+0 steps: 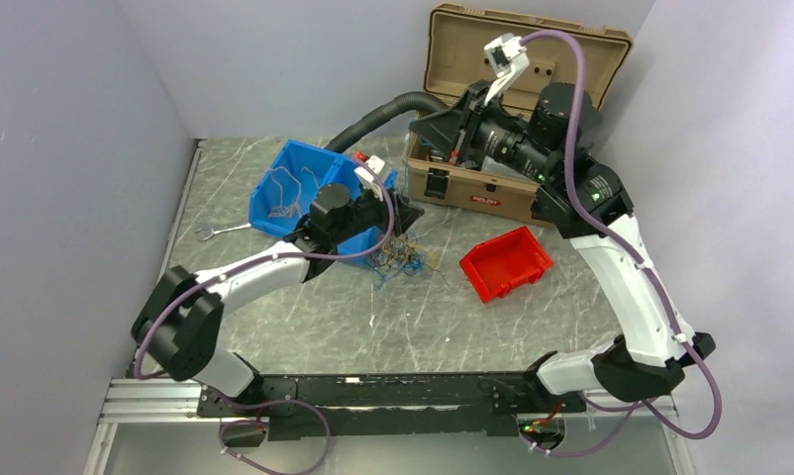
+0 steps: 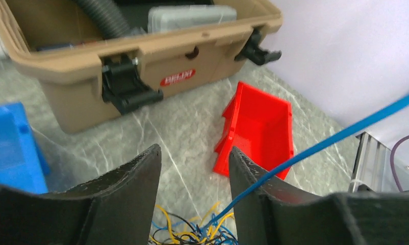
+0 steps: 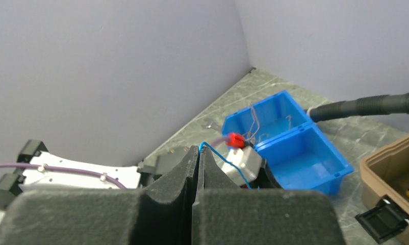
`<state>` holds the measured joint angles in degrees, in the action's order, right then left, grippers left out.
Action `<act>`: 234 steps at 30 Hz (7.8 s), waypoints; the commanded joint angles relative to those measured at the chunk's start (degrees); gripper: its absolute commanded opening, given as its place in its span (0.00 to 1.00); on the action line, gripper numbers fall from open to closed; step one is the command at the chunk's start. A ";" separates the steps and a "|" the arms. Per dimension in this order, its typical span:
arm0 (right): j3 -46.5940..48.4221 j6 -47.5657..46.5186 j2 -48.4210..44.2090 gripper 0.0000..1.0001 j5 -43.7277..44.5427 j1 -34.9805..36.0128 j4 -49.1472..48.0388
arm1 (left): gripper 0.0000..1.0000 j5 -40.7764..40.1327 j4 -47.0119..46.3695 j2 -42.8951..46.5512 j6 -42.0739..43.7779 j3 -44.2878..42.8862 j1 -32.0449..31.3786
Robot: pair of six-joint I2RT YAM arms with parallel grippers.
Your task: Untangle the cables
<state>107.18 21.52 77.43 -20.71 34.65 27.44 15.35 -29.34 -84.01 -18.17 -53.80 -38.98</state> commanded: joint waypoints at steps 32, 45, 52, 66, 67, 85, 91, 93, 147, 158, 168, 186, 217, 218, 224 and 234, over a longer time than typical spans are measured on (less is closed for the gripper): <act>-21.48 -8.14 -19.57 0.00 48.71 -0.17 1.22 | 0.52 -13.07 34.74 35.08 -1.66 18.14 -2.68; -34.49 -6.66 -23.99 0.00 59.54 -2.89 3.01 | 0.54 -10.53 34.16 36.90 -3.01 19.61 -2.68; -27.82 -8.87 -24.15 0.00 59.97 -4.27 3.49 | 0.54 -9.75 33.56 35.96 -3.18 18.80 -2.71; -19.24 -9.56 -25.07 0.00 58.00 -4.26 5.69 | 0.54 -9.29 32.79 34.54 -3.01 18.60 -2.71; -20.03 -9.17 -25.41 0.00 57.92 -4.21 5.96 | 0.54 -9.29 32.77 34.45 -3.05 18.54 -2.73; -42.85 3.36 -27.51 0.00 65.71 -4.88 11.50 | 0.54 -7.63 31.34 31.41 -2.57 18.04 -2.69; -46.33 4.54 -24.69 0.00 60.44 -7.01 8.69 | 0.55 -8.22 27.64 31.25 -2.09 20.20 -2.71; -47.50 5.21 -23.72 0.00 56.79 -7.80 7.25 | 0.58 -8.34 25.97 31.10 -1.68 21.01 -2.76; -67.38 20.71 -9.28 0.00 21.43 -31.15 -11.39 | 0.67 -10.63 2.32 32.09 6.06 35.45 -2.82; -65.50 23.08 -3.41 0.39 28.38 -29.95 -9.18 | 0.78 -8.80 2.17 29.32 5.83 34.55 -2.76; -60.92 10.35 -18.99 0.72 31.08 -21.21 -4.71 | 0.96 -3.68 -0.02 26.32 5.88 34.11 -2.82; -64.50 2.65 -16.92 0.71 15.21 -7.43 -10.01 | 0.93 3.75 3.22 13.45 5.46 27.17 -2.90; -65.98 29.63 -4.79 0.71 50.74 -6.52 0.74 | 0.91 5.32 10.73 7.55 5.69 21.75 -2.89; -65.65 30.30 -5.17 0.71 51.76 -6.53 1.98 | 0.91 5.23 10.71 7.66 5.65 21.80 -2.88; -62.84 27.81 -6.39 0.72 53.05 -5.94 3.83 | 0.91 5.62 10.46 7.67 5.69 21.89 -2.85; -67.89 9.71 -12.78 0.78 26.28 -4.40 -17.25 | 0.91 5.52 13.13 5.44 6.07 19.91 -2.94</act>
<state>40.82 37.91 66.48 17.02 29.82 20.14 19.73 -17.17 -77.08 -12.86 -30.68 -41.71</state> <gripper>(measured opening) 0.784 0.913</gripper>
